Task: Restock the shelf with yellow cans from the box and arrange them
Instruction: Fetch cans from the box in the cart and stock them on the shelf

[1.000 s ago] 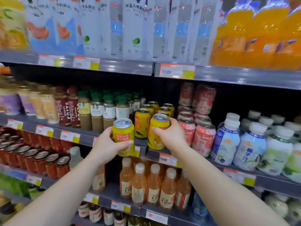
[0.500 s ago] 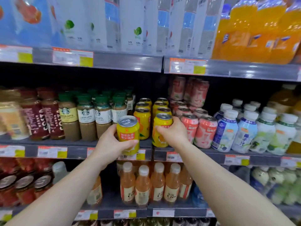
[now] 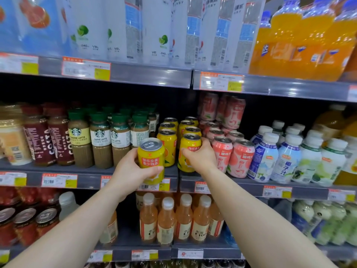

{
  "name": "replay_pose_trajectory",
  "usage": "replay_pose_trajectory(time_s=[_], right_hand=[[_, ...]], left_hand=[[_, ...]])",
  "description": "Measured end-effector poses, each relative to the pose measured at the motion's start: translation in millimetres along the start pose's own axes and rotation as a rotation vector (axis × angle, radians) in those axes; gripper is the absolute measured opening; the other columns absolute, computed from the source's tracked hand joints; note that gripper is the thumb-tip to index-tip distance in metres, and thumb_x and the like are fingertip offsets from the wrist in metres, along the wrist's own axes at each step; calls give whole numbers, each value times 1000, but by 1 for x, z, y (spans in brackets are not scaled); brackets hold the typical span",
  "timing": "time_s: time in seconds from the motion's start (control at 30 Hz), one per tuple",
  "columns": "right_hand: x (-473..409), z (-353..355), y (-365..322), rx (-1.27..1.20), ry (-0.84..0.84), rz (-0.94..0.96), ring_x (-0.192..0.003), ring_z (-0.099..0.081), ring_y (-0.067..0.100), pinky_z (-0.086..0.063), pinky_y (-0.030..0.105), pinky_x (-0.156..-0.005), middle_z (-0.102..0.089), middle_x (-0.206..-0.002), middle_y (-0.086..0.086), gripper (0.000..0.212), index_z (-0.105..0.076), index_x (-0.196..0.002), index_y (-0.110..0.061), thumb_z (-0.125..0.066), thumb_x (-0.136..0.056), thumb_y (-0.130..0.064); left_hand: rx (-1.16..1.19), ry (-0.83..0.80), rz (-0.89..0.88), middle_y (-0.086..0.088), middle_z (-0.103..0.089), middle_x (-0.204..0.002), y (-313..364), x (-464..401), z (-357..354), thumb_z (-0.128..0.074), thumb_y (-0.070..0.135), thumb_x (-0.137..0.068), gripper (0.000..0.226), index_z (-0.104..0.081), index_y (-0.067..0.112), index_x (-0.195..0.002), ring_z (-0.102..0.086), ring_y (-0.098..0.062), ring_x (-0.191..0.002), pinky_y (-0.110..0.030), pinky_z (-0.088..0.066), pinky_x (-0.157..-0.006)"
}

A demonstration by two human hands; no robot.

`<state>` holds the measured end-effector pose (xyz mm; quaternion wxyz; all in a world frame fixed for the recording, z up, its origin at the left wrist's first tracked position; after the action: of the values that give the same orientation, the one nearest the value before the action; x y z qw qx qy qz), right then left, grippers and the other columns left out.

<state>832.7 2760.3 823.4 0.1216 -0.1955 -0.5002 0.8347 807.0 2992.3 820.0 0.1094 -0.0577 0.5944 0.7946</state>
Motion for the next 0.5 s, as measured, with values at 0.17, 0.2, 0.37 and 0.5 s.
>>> replay_pose_trajectory(time_s=[0.17,0.2,0.37,0.5], right_hand=[[36,26,-19,-4,215,140,-111,-56,15,-50,38,-95,-56,-121,-5,67,-45,-131,-22,-76,-76,-45],[52,27,-26,8,235,204,-110,-54,12,-49,34,-93,-54,-119,-6,62,-46,-130,-21,-74,-79,-41],[84,-45,-32,32,-272,187,-114,-58,13,-54,36,-92,-55,-132,-9,91,-29,-150,-25,-77,-74,-39],[75,-42,-39,106,-215,215,-102,-62,13,-52,29,-81,-64,-116,-9,67,-49,-136,-24,-76,-76,-33]], left_hand=[[1,12,-10,12,-65,-102,6,1,1,-84,29,-68,56,-55,29,-116,-61,-2,-91,-18,-44,-66],[-1,15,-16,12,-66,-101,8,0,2,-85,29,-68,55,-56,28,-115,-61,-3,-91,-18,-45,-66],[4,16,-35,7,-69,-98,12,-7,-5,-86,27,-66,52,-60,25,-111,-64,-7,-91,-21,-50,-65],[16,-16,-26,10,-67,-100,11,-10,-14,-87,27,-65,56,-58,27,-113,-63,-8,-94,-21,-50,-67]])
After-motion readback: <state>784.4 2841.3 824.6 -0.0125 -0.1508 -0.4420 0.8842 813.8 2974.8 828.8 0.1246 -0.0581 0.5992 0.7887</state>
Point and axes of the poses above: each hand's wrist, its own x-axis away from the middle knuckle, its own z-axis out of the back of the hand, y = z × x, the point moved 9 cm from there along -x, towards the middle knuckle
